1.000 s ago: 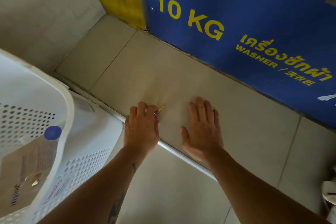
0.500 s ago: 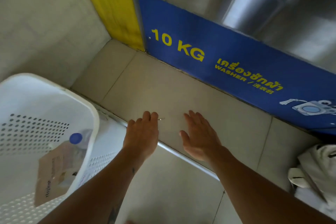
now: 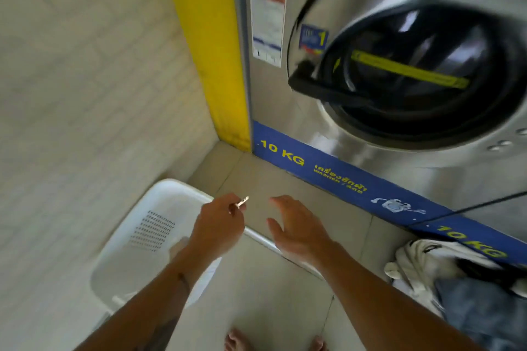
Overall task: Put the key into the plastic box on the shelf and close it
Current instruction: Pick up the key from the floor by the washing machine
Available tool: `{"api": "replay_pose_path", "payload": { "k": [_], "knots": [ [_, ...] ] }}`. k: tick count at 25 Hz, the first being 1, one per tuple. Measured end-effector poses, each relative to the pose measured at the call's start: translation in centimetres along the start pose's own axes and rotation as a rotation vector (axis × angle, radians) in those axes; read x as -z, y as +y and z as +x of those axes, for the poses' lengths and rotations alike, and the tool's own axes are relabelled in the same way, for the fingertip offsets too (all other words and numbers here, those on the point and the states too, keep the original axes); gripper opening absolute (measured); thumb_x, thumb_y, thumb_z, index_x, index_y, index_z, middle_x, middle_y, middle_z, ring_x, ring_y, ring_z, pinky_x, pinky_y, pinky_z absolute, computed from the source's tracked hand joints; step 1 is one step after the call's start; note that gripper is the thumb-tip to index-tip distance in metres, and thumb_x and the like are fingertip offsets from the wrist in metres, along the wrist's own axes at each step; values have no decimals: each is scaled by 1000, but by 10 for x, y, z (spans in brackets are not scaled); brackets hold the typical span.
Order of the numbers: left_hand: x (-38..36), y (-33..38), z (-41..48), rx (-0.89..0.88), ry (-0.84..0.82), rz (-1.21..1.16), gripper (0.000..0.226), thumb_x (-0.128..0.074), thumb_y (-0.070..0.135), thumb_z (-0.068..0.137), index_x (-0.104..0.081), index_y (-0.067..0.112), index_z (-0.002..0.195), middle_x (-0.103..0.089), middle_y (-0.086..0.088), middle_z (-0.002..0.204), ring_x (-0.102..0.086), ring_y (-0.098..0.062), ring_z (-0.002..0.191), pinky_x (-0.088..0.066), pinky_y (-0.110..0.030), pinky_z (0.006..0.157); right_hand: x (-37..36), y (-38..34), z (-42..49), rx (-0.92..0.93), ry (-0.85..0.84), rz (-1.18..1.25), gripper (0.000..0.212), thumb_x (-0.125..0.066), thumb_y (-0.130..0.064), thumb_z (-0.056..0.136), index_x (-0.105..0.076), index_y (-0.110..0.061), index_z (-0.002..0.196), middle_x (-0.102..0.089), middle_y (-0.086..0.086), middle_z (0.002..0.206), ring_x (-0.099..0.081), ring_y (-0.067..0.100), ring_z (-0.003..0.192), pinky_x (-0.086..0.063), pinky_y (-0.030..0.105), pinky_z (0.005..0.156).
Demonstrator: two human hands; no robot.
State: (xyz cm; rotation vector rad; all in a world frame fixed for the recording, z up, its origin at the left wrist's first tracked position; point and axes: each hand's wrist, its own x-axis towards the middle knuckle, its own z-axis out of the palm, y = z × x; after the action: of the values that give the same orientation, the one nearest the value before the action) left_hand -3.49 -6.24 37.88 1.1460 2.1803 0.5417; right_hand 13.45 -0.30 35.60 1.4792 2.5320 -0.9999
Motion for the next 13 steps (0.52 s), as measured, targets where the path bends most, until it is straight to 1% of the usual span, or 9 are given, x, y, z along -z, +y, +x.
{"api": "replay_pose_path", "payload": {
  "k": [2, 3, 4, 5, 6, 8, 10, 11, 13],
  "knots": [
    [43, 21, -31, 24, 32, -82, 23, -50, 14, 84, -67, 29, 81, -62, 8, 65, -59, -10, 63, -43, -16, 59, 33, -32, -29, 28, 1, -8, 56, -43, -43, 91, -41, -22, 142, -45, -1, 144, -44, 23, 131, -38, 41, 107],
    [63, 30, -49, 30, 40, -111, 23, -51, 13, 84, -68, 28, 83, -62, 8, 64, -60, -10, 62, -43, -17, 58, 47, -46, -43, 47, -1, -10, 61, -39, -47, 87, -42, -22, 142, -46, -1, 144, -44, 22, 132, -37, 39, 107],
    [79, 38, -66, 39, 49, -142, 23, -51, 12, 84, -69, 27, 84, -64, 6, 66, -62, -14, 63, -46, -21, 60, 59, -58, -57, 60, -9, -11, 65, -37, -49, 83, -42, -22, 143, -45, -1, 146, -43, 21, 133, -36, 37, 109],
    [97, 46, -87, 47, 77, -176, 23, -51, 11, 85, -70, 25, 86, -67, 4, 70, -64, -18, 67, -49, -26, 62, 73, -70, -73, 80, -15, -12, 67, -36, -50, 83, -42, -22, 143, -44, -1, 147, -42, 19, 135, -34, 35, 110],
    [111, 52, -107, 55, 106, -206, 23, -51, 11, 86, -70, 24, 88, -70, 1, 77, -66, -20, 70, -49, -26, 61, 84, -80, -86, 106, -18, -12, 64, -39, -50, 86, -42, -22, 144, -43, -2, 149, -40, 18, 137, -32, 34, 112],
    [132, 61, -149, 75, 165, -235, 22, -51, 12, 88, -70, 22, 92, -72, 2, 85, -67, -16, 70, -45, -20, 53, 101, -98, -115, 161, -18, -22, 56, -46, -45, 92, -42, -24, 145, -42, -4, 151, -38, 17, 138, -31, 35, 112],
    [150, 68, -200, 116, 232, -259, 23, -50, 12, 89, -70, 22, 94, -70, 1, 86, -65, -12, 64, -43, -16, 43, 113, -114, -147, 233, -36, -42, 59, -44, -48, 91, -42, -25, 145, -41, -5, 152, -37, 16, 140, -31, 36, 113],
    [157, 69, -226, 128, 259, -260, 23, -49, 12, 89, -70, 22, 94, -70, 1, 85, -64, -12, 62, -43, -16, 42, 116, -123, -164, 272, -50, -53, 61, -43, -50, 89, -41, -26, 145, -41, -5, 153, -37, 17, 140, -31, 36, 113],
    [167, 70, -278, 127, 295, -227, 24, -48, 13, 90, -70, 24, 95, -72, 0, 87, -65, -14, 66, -47, -19, 49, 122, -143, -199, 344, -48, -66, 57, -45, -47, 91, -42, -26, 144, -42, -4, 152, -38, 18, 139, -32, 36, 112]
  ]
}}
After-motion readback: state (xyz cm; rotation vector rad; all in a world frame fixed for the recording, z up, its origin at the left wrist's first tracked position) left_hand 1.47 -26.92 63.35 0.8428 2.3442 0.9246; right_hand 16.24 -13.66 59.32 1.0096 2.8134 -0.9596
